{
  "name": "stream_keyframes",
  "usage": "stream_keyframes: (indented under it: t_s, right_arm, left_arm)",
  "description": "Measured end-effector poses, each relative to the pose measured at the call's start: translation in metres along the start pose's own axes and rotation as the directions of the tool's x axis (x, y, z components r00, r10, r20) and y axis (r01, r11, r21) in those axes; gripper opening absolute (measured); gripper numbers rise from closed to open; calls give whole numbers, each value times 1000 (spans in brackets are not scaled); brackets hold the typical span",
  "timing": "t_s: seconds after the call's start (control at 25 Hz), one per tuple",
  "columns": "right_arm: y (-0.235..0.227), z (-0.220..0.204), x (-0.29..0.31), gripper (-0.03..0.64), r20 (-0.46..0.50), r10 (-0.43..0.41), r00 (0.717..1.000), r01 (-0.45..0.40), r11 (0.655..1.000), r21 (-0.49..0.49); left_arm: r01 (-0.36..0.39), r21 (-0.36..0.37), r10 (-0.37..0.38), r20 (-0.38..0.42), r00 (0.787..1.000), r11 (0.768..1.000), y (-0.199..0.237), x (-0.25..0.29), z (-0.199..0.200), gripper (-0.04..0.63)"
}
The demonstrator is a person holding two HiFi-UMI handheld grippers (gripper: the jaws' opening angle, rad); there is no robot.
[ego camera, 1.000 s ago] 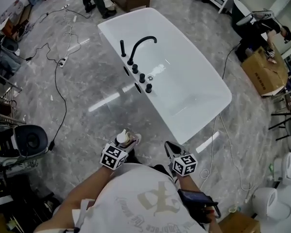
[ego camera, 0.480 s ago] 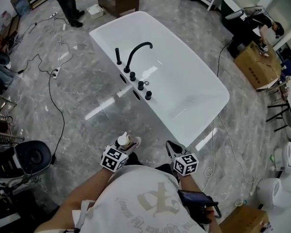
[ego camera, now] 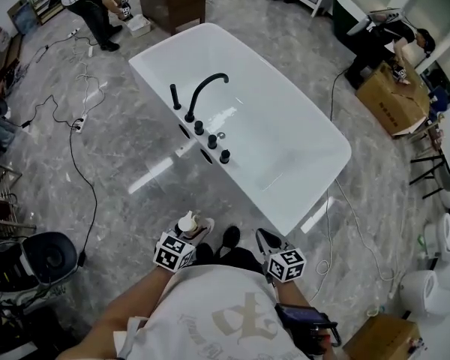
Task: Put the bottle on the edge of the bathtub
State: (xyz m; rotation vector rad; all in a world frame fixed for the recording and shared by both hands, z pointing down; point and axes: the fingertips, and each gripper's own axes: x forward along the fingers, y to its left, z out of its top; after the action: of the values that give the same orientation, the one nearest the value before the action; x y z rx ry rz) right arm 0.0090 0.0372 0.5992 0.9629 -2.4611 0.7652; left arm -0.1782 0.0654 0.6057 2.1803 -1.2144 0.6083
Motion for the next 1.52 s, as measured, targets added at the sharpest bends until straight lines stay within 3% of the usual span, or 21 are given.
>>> stream_keyframes:
  t_s: [0.24, 1.0, 1.52]
  right_arm:
    - [-21, -6, 11, 6, -25, 14, 1000, -14, 999, 32]
    - [-96, 62, 82, 6, -25, 140, 990, -140, 990, -1]
    - [-133, 82, 96, 6, -8, 160, 987, -160, 987, 25]
  left_arm:
    - [-12, -1, 12, -21, 1000, 1000, 2, 18, 10, 218]
    - [-74, 16, 75, -46, 996, 997, 18, 91, 73, 218]
    - [-86, 55, 90, -62, 994, 995, 23, 124, 115, 219]
